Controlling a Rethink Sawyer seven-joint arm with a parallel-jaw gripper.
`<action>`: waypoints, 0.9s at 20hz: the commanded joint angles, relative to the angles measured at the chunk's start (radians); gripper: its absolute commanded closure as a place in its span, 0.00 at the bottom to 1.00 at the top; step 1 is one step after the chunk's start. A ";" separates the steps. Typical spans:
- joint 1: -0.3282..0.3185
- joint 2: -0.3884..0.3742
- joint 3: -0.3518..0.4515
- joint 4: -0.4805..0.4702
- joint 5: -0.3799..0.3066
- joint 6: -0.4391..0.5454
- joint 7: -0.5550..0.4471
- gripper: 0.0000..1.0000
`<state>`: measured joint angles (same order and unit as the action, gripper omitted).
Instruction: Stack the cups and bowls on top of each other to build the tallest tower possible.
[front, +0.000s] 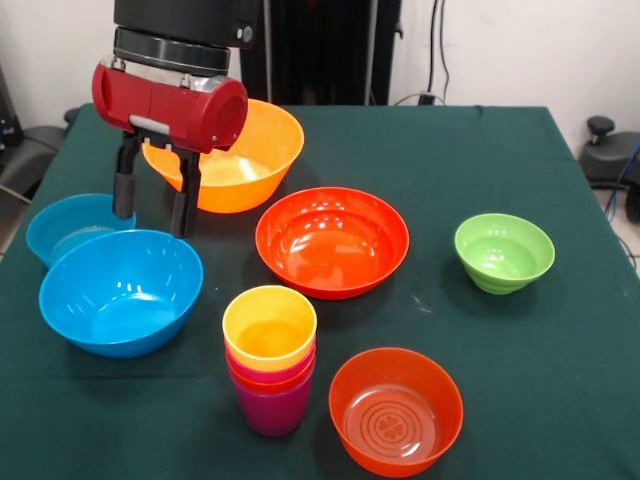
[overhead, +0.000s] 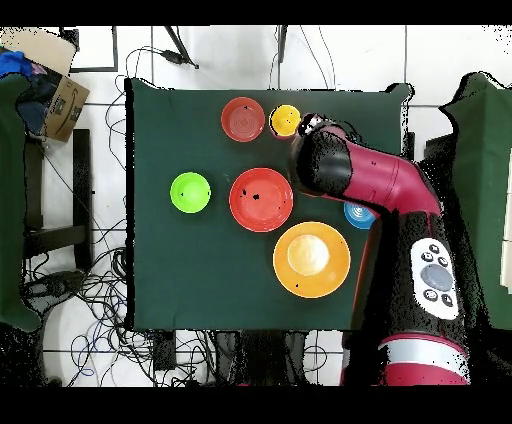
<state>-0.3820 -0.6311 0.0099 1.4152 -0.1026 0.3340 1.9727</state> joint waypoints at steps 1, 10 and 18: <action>0.052 0.021 0.008 0.035 -0.019 0.163 0.048 0.00; 0.133 0.013 -0.047 0.039 0.012 0.170 0.124 0.00; 0.180 0.038 -0.077 0.000 0.067 0.216 0.158 0.00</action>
<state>-0.2463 -0.6404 -0.0788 1.4150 -0.0645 0.4065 1.9727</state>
